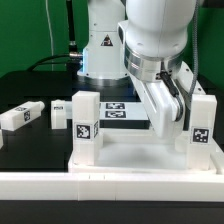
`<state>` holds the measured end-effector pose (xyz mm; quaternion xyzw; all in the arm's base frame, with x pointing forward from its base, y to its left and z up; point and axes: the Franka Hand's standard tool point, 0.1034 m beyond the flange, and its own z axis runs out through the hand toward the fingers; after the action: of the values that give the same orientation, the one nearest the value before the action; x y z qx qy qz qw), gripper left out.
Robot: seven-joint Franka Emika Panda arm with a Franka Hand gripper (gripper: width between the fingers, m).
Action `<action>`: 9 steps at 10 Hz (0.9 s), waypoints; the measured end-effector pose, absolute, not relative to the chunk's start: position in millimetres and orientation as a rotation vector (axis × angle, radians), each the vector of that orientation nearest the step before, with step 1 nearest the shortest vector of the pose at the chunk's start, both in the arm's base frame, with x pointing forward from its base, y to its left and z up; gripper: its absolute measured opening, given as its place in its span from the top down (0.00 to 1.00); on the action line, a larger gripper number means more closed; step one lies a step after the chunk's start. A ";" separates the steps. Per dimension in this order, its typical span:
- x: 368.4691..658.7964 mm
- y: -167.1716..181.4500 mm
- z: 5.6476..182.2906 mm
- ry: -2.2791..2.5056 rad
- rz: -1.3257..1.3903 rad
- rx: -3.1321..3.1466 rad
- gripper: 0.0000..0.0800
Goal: Assemble desk
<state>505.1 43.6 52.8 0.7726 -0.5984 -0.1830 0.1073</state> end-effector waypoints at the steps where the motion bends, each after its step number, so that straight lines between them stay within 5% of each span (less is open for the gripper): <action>1: 504.9 38.7 56.1 -1.812 -0.460 2.355 0.19; 6: 499.0 14.3 59.3 -1.963 -0.146 2.528 0.19; 9: 513.0 14.1 48.8 -1.947 -0.191 2.514 0.19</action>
Offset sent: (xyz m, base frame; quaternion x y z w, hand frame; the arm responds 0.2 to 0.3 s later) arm -0.0116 -0.0186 0.0072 0.2011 0.0048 -0.0060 0.9795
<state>513.0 14.1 48.8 0.7890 -0.6111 -0.0598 -0.0219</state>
